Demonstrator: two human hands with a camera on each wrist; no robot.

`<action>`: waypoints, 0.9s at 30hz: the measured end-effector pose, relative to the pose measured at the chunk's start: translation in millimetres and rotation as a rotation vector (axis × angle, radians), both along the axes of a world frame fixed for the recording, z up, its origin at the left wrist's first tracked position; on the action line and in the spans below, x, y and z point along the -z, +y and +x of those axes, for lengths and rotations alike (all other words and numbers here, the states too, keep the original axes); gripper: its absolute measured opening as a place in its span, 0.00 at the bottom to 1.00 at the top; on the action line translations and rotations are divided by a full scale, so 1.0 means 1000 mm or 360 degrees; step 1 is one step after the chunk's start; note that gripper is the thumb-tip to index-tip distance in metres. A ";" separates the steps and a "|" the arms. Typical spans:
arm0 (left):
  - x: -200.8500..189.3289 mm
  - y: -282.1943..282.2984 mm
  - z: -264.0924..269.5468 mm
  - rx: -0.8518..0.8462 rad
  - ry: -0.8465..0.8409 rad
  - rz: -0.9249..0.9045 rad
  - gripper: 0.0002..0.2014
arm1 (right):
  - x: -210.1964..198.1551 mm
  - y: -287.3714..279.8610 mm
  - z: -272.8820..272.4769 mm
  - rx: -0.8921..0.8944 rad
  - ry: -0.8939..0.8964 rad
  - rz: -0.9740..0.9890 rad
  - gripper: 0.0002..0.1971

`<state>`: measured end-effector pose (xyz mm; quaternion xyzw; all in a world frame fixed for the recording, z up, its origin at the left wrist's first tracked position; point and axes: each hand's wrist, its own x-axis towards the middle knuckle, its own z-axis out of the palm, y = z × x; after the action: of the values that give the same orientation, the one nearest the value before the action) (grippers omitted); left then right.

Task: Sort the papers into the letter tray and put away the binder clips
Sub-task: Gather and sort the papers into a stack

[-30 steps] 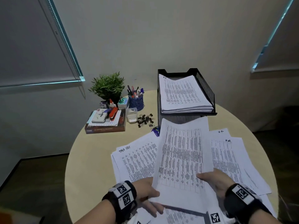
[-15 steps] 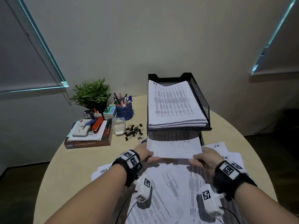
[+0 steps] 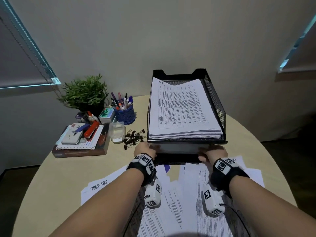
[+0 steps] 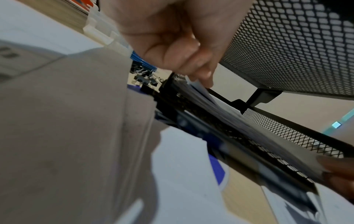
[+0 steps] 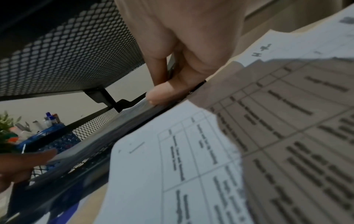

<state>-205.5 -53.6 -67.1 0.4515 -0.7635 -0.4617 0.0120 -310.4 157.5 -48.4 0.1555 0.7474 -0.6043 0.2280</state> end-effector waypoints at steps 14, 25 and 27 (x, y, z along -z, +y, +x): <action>-0.011 0.078 0.114 0.0423 -0.0062 -0.0273 0.09 | -0.033 0.113 0.091 -0.0894 0.0492 0.0549 0.06; 0.001 0.153 0.206 0.0895 -0.0593 -0.0405 0.68 | 0.015 0.184 0.147 -0.0935 0.0269 0.1253 0.48; 0.003 0.154 0.207 0.0930 -0.0671 -0.0455 0.63 | 0.011 0.181 0.150 -0.0857 0.0242 0.1157 0.51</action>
<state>1.1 100.2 -70.5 0.2937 -0.9023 -0.2315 -0.2145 -160.5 338.9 -59.4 -0.0191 0.9394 -0.2316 0.2520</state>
